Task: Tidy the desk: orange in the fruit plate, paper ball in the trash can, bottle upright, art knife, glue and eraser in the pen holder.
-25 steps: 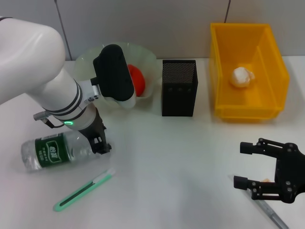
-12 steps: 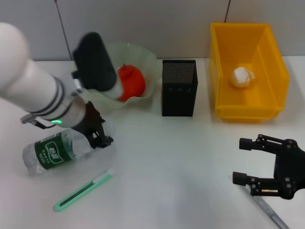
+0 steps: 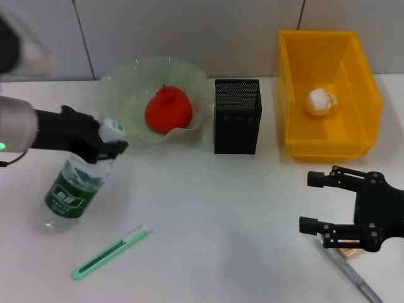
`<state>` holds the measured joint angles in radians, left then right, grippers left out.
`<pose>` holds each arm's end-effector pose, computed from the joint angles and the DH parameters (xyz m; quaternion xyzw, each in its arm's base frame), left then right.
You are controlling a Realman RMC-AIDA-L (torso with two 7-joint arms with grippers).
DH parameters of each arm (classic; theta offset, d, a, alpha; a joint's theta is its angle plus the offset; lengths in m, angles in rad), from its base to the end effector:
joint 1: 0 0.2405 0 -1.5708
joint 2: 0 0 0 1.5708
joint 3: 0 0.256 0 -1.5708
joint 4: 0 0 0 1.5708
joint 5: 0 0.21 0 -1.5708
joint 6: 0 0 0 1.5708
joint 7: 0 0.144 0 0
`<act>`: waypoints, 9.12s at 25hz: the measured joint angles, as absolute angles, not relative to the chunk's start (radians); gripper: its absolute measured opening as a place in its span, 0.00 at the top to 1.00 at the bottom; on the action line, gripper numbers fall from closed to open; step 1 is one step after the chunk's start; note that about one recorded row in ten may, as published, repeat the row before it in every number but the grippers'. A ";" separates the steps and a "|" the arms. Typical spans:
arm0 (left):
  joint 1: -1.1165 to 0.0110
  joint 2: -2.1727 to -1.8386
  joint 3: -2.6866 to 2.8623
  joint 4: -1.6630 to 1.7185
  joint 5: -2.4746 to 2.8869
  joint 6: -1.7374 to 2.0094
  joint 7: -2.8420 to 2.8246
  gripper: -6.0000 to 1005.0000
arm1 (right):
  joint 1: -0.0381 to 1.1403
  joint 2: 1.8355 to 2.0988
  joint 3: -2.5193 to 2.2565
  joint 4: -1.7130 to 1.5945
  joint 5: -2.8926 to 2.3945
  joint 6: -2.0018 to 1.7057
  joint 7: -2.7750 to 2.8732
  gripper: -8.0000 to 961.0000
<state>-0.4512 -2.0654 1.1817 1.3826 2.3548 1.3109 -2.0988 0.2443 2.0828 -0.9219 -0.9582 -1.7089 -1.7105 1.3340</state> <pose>-0.2065 0.3721 0.0459 -0.9409 -0.2076 0.0237 0.2667 0.2620 0.2716 0.0315 -0.9394 0.1286 0.2880 0.1345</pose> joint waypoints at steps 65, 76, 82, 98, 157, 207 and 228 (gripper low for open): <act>-0.378 -2.070 0.915 0.752 1.523 1.199 -1.268 0.19 | 0.281 2.083 -0.923 -0.908 -1.701 -1.702 1.335 0.13; -0.247 -2.060 0.899 0.996 1.376 1.400 -1.362 0.20 | 0.287 2.082 -0.923 -0.908 -1.701 -1.703 1.336 0.13; -0.185 -2.021 0.850 1.040 1.405 1.487 -1.401 0.20 | 0.300 2.080 -0.924 -0.909 -1.700 -1.703 1.348 0.13; -0.116 -2.063 0.854 1.584 2.025 1.710 -1.755 0.21 | 0.313 2.078 -0.922 -0.907 -1.705 -1.678 1.362 0.13; -0.420 -2.072 1.654 1.452 2.762 1.557 -2.492 0.46 | 0.317 2.075 -0.878 -0.804 -1.724 -1.573 1.258 0.13; -0.434 -2.068 1.234 1.259 2.128 1.609 -2.087 0.81 | 0.368 2.074 -0.782 -0.683 -1.711 -1.694 1.380 0.13; -0.430 -2.074 1.347 1.084 1.551 1.240 -1.714 0.81 | 0.291 2.021 -0.626 -0.596 -1.721 -1.676 1.403 0.13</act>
